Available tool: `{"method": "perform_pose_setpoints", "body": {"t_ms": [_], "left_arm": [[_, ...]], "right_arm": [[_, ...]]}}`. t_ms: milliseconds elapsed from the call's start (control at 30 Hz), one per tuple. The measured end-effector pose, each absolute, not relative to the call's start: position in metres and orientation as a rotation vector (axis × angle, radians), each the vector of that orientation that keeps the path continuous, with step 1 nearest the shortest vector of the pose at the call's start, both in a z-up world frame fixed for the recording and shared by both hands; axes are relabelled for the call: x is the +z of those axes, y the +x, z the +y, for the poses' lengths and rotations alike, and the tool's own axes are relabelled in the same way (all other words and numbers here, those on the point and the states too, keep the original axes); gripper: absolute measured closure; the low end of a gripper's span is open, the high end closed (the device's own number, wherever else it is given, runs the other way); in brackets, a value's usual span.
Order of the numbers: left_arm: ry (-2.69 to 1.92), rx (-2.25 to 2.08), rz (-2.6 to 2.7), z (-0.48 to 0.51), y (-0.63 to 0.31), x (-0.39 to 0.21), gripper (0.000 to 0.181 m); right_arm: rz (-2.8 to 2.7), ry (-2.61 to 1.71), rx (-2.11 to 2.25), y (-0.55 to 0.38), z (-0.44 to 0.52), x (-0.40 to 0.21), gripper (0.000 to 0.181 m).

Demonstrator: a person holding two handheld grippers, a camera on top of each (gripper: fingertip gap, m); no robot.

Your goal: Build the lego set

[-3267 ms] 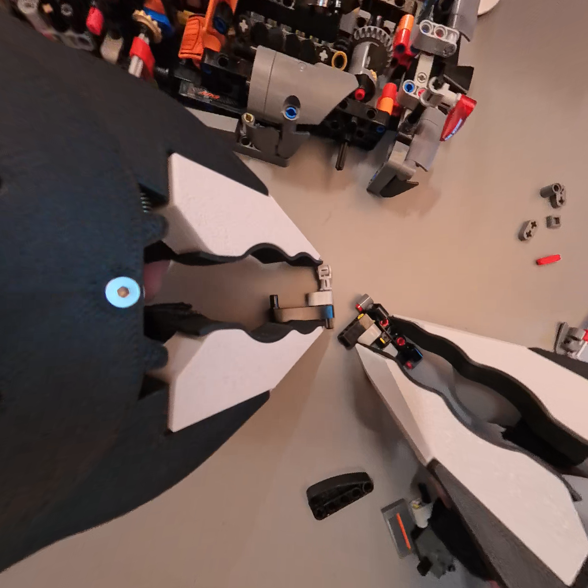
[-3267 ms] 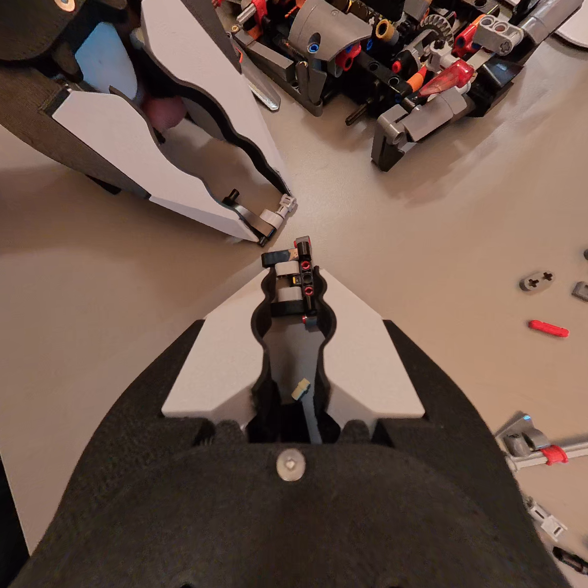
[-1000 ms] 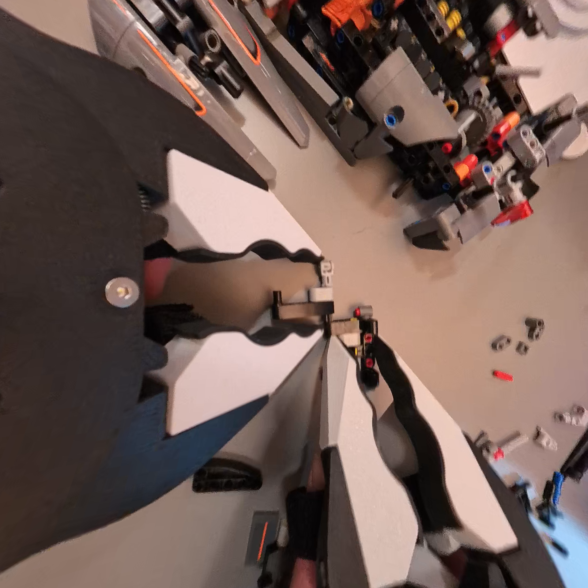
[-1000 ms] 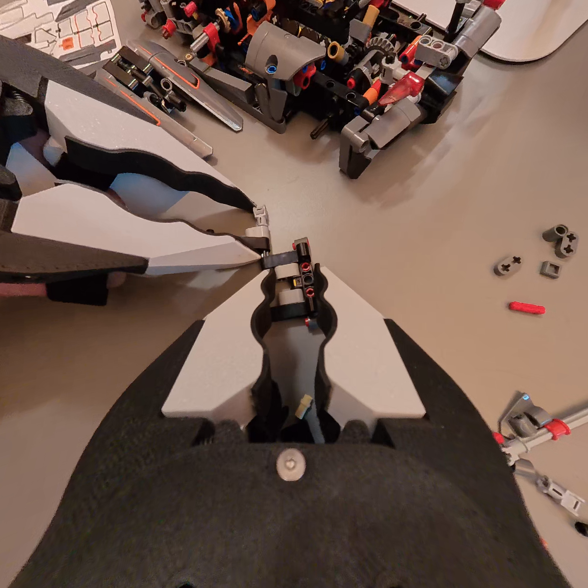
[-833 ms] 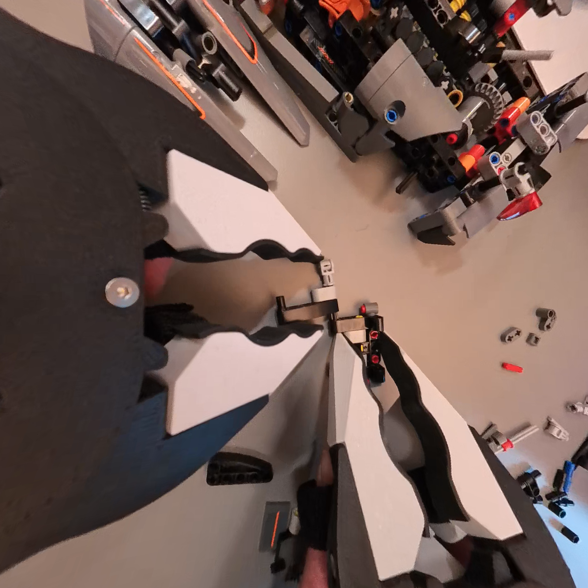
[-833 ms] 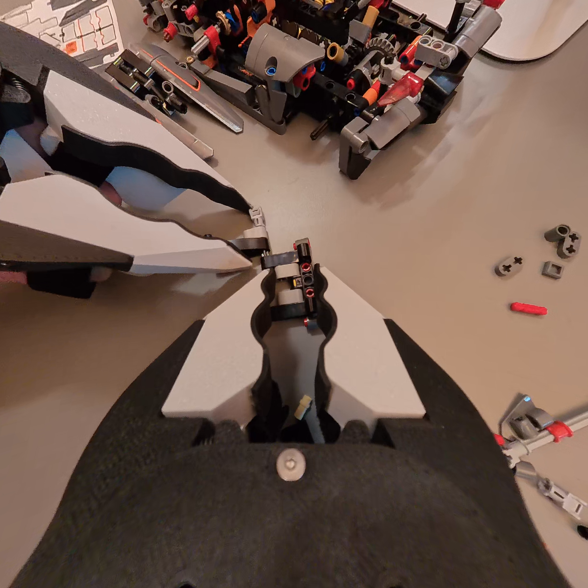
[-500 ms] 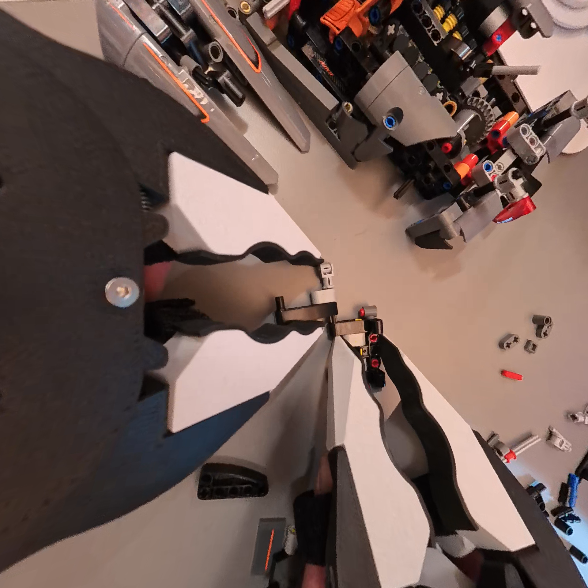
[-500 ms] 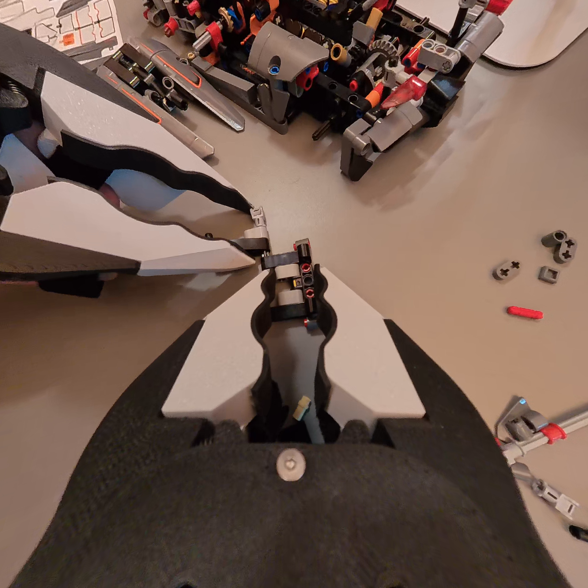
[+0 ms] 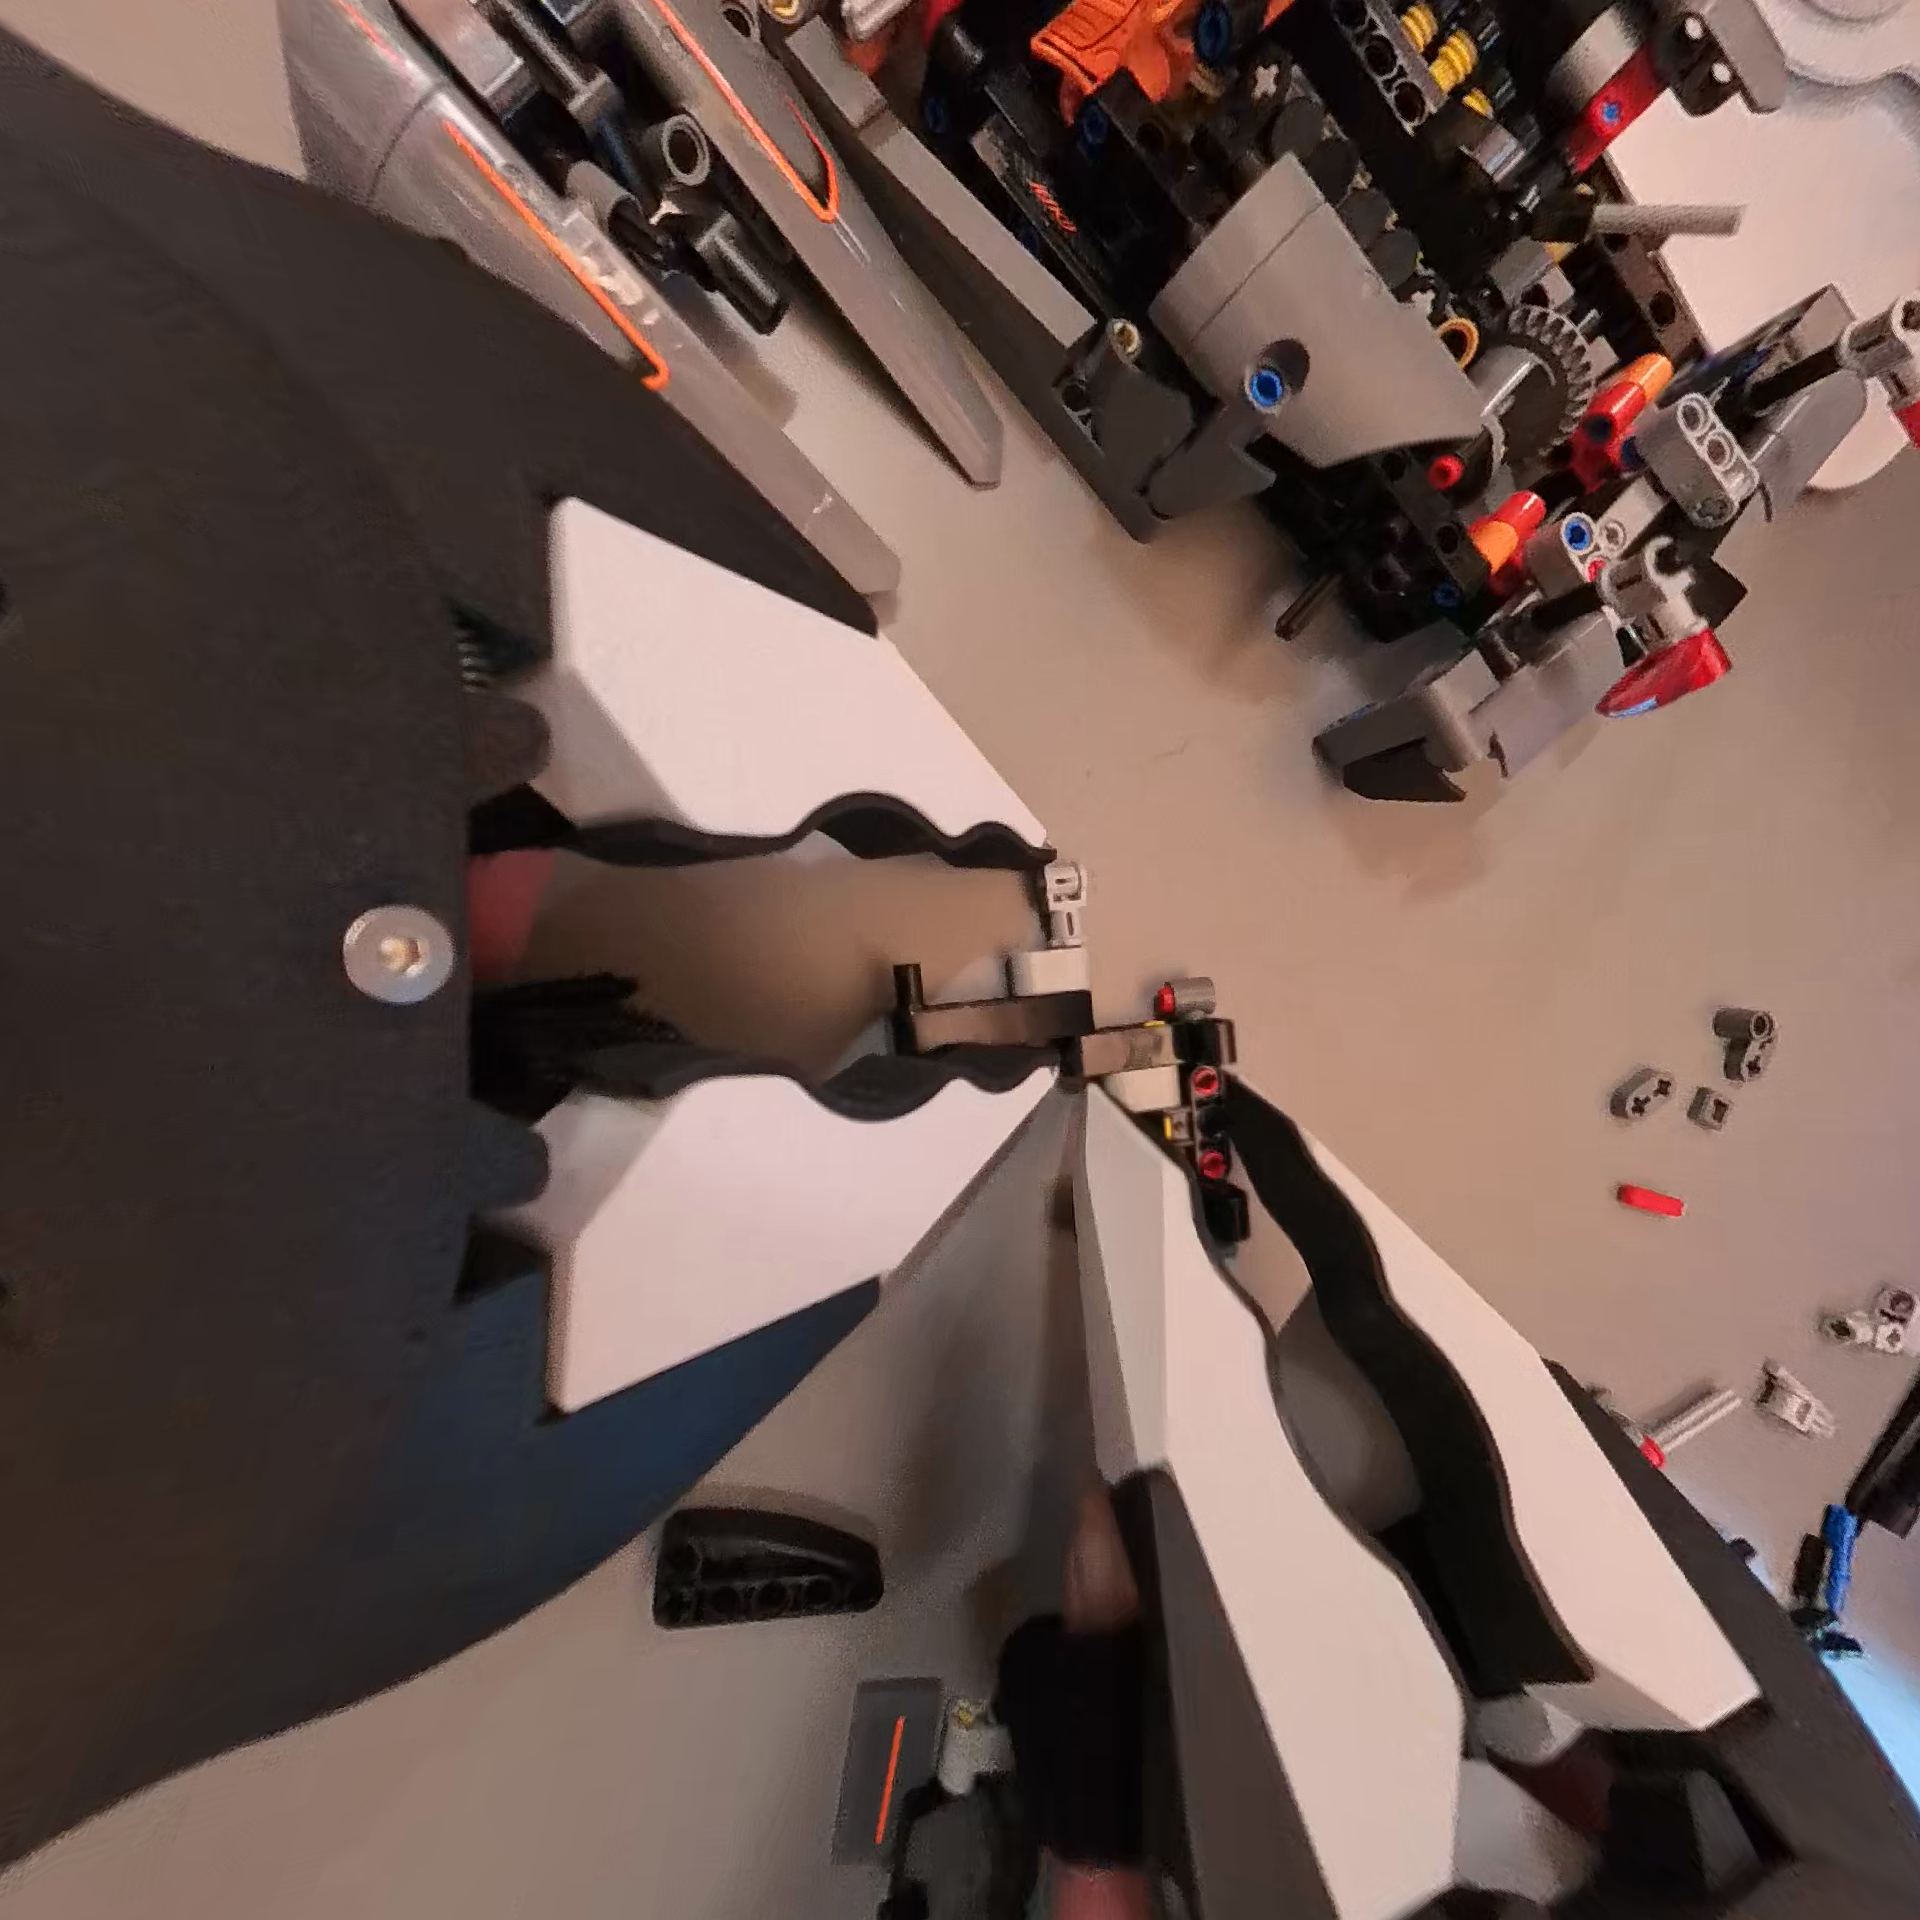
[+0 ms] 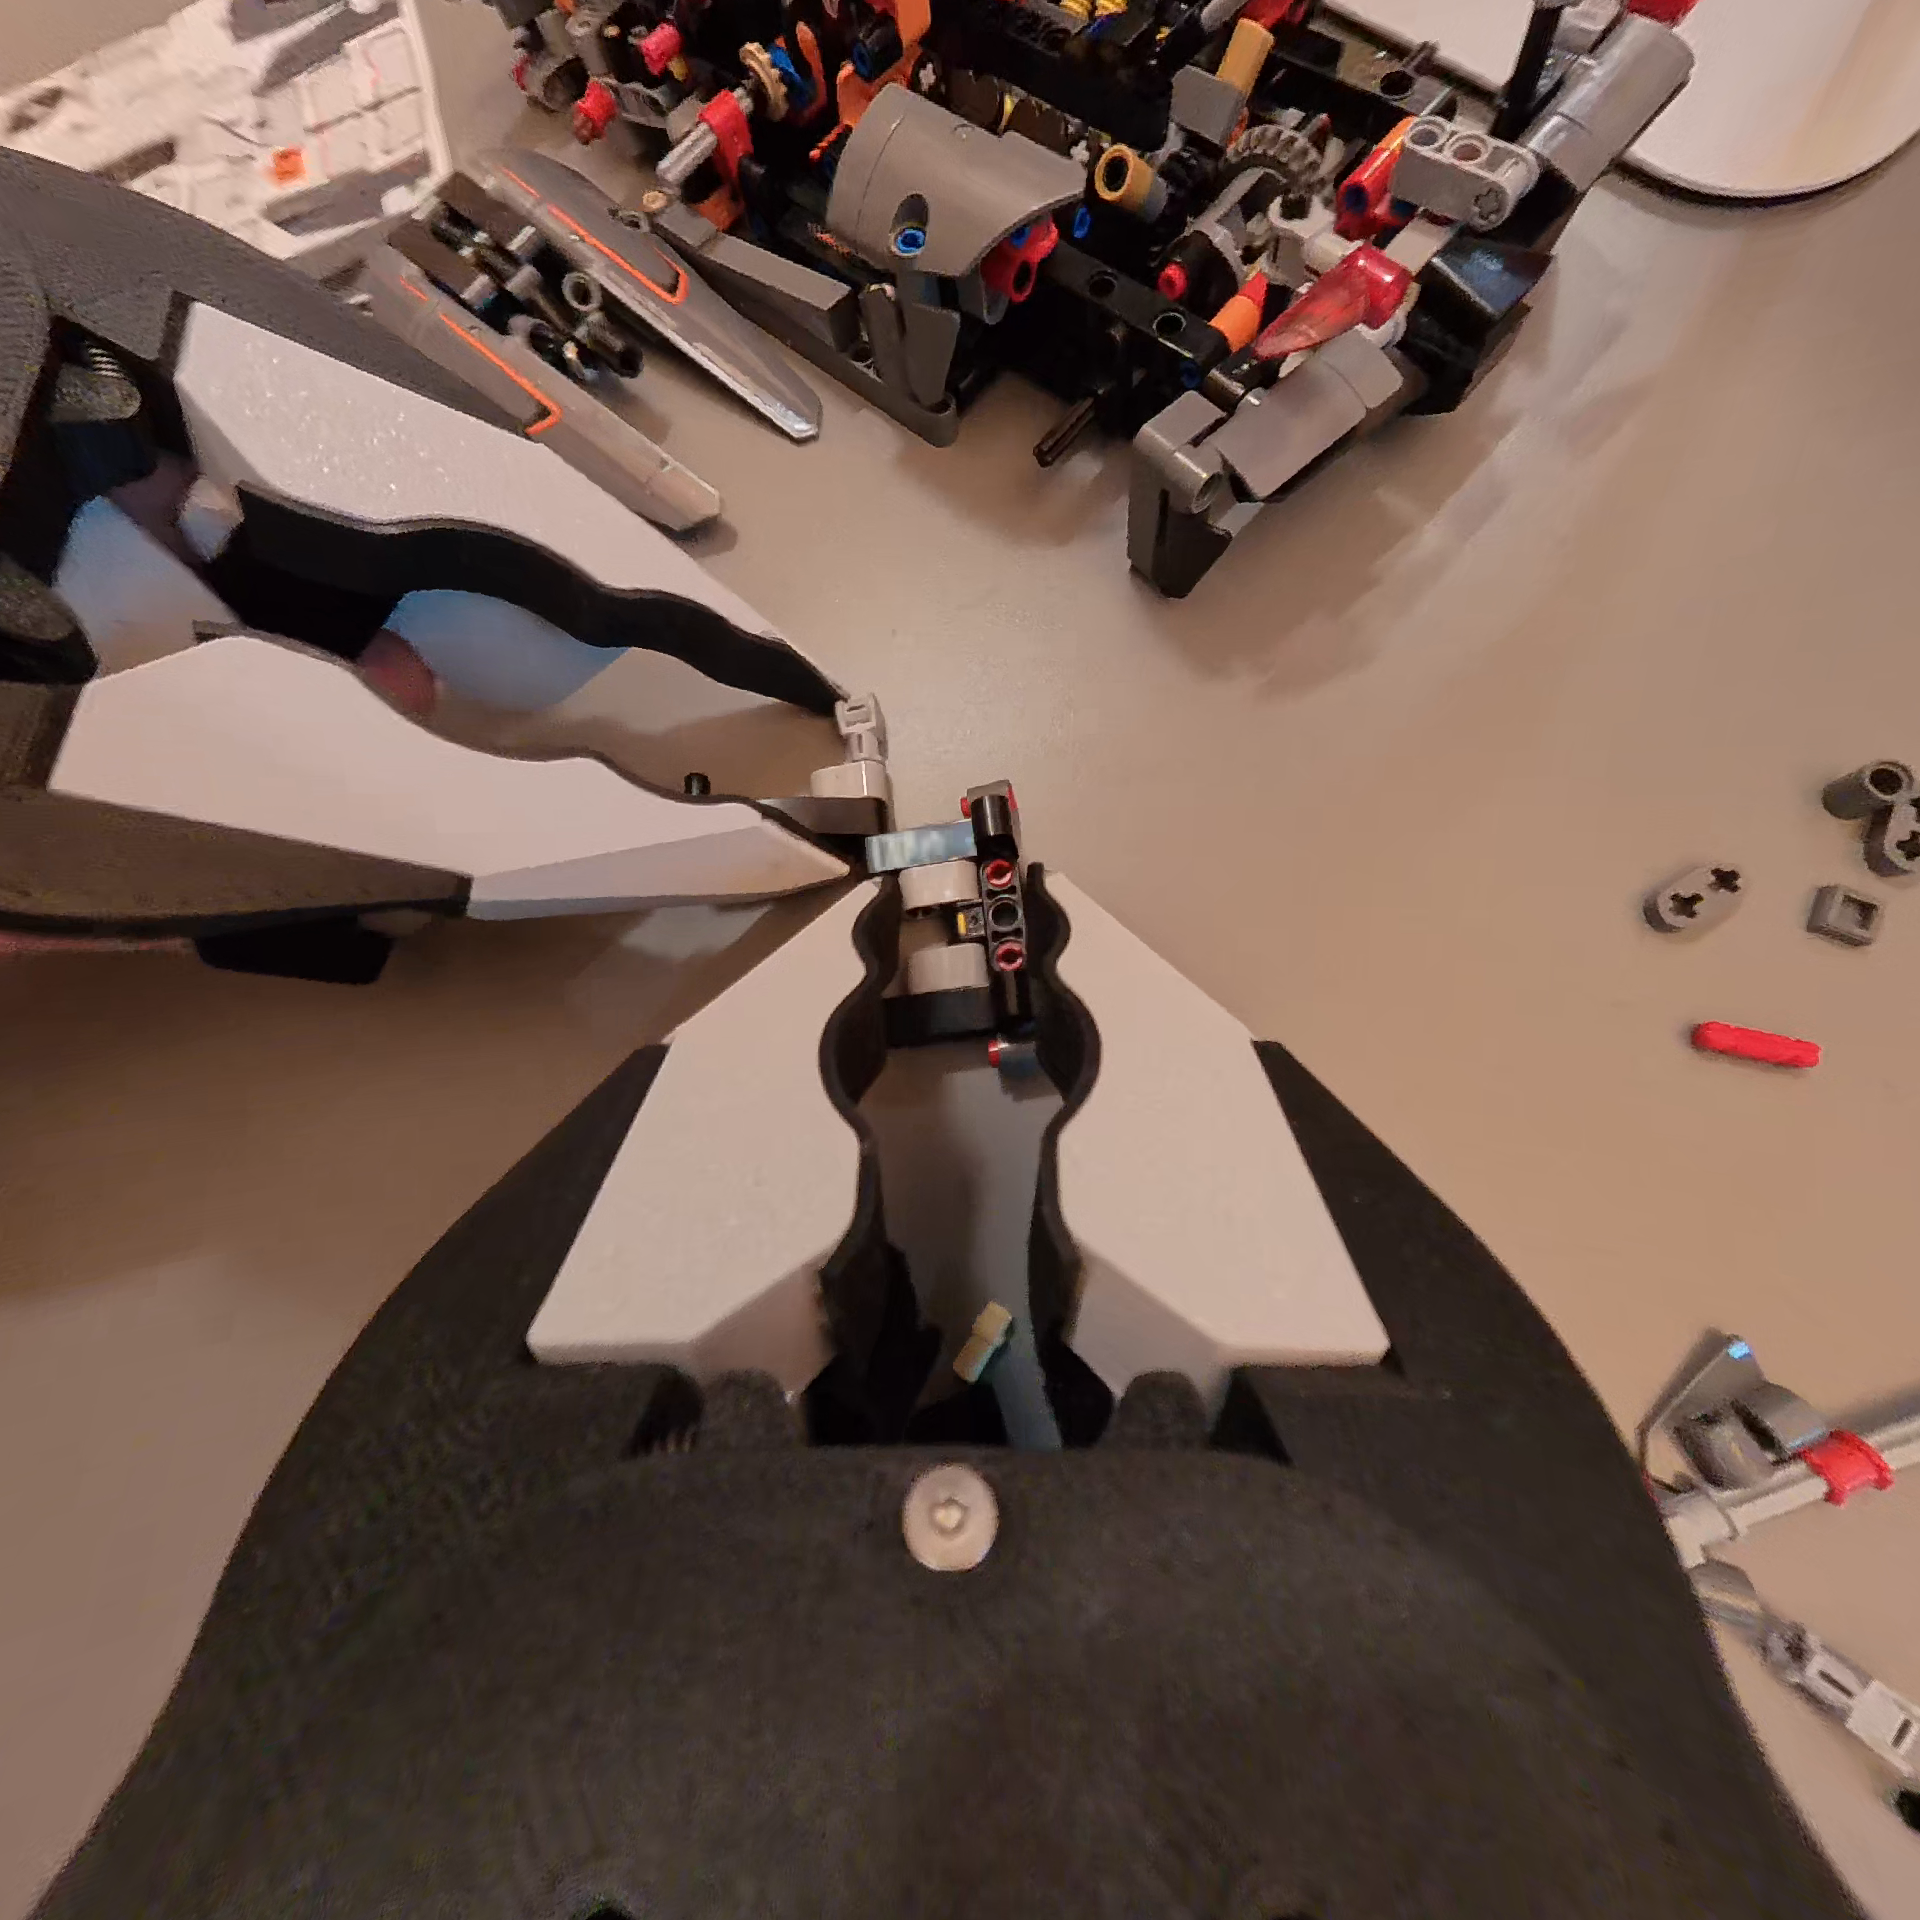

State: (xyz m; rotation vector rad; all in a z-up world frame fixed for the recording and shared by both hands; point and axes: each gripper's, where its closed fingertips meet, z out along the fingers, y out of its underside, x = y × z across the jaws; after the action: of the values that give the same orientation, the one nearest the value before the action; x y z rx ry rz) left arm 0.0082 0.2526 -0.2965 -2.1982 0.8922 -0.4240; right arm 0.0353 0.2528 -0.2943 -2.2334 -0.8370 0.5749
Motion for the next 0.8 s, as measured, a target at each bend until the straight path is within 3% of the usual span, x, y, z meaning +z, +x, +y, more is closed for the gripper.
{"method": "perform_pose_setpoints", "body": {"t_ms": [100,300,600,800], "left_arm": [[-2.192,-0.480,0.938,0.250,0.009,-0.295,0.146],[-2.182,-0.510,1.025,0.241,0.001,-0.294,0.129],[-2.153,-0.498,1.083,0.229,-0.002,-0.296,0.142],[-2.157,-0.659,1.123,0.201,0.009,-0.289,0.136]], "right_arm": [[-0.854,-2.241,0.596,0.044,0.252,-0.292,0.150],[-0.938,-2.204,0.664,0.051,0.238,-0.279,0.150],[-1.052,-2.183,0.634,0.058,0.227,-0.275,0.142],[-1.059,-2.188,0.613,0.070,0.222,-0.269,0.141]]}}
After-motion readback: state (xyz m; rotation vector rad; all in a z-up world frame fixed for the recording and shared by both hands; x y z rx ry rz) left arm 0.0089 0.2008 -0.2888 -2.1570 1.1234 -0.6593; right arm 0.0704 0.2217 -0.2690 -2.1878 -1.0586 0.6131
